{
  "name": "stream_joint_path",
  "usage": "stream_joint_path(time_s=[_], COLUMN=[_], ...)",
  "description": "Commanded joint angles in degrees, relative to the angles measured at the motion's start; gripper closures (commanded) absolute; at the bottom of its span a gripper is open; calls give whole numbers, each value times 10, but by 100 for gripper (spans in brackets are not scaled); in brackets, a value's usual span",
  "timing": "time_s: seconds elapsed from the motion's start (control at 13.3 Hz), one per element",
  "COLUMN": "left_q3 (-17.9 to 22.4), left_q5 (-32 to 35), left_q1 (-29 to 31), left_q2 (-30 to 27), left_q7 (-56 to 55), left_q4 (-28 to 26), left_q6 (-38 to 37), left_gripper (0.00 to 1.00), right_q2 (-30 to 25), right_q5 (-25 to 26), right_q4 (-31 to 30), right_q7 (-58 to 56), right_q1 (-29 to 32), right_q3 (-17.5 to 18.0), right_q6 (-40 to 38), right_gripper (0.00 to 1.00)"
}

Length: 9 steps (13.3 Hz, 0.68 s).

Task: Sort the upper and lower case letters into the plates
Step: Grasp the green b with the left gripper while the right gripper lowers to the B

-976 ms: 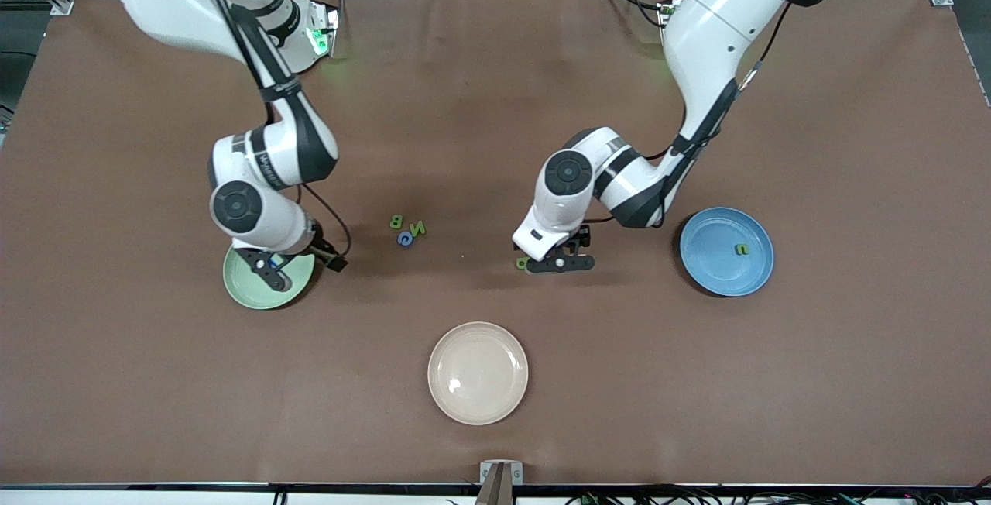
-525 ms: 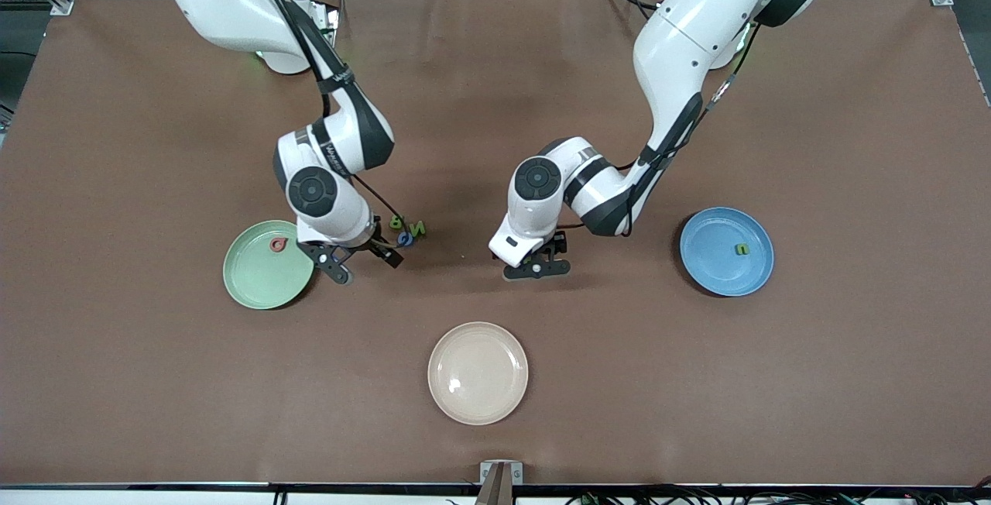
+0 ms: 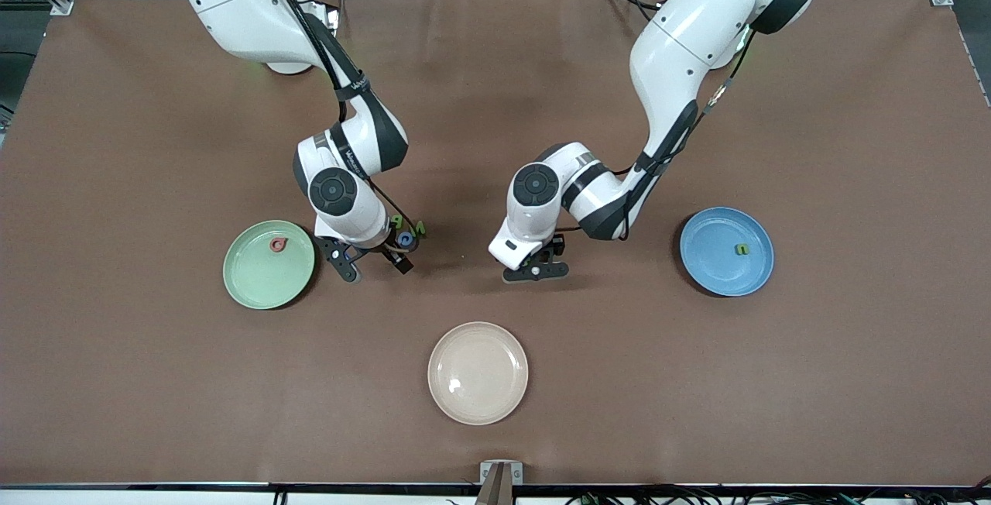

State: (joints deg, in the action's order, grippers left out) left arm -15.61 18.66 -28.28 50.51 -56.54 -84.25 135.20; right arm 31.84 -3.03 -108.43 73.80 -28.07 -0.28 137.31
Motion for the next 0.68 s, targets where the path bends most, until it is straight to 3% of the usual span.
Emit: stream_joint_path(time_s=[0.0,0.38,0.6], left_q3=[3,3,3], left_q5=[4,3,4], left_q1=[-7,-7,-7], left_q2=[6,6,6], left_q7=[-9,-9,-6], left_q4=[14,14,14], left_q6=[-5,-5,-5], left_gripper=[32,47,55], right_q2=[-16,-81,-105], right_q5=[7,4,1], right_q4=[-33,-117,-152], right_q7=[-73,-264,-312], right_q1=[-6,3,5], right_q3=[-4,-2,-2], right_q6=[3,20,35], right_gripper=[0,0,1])
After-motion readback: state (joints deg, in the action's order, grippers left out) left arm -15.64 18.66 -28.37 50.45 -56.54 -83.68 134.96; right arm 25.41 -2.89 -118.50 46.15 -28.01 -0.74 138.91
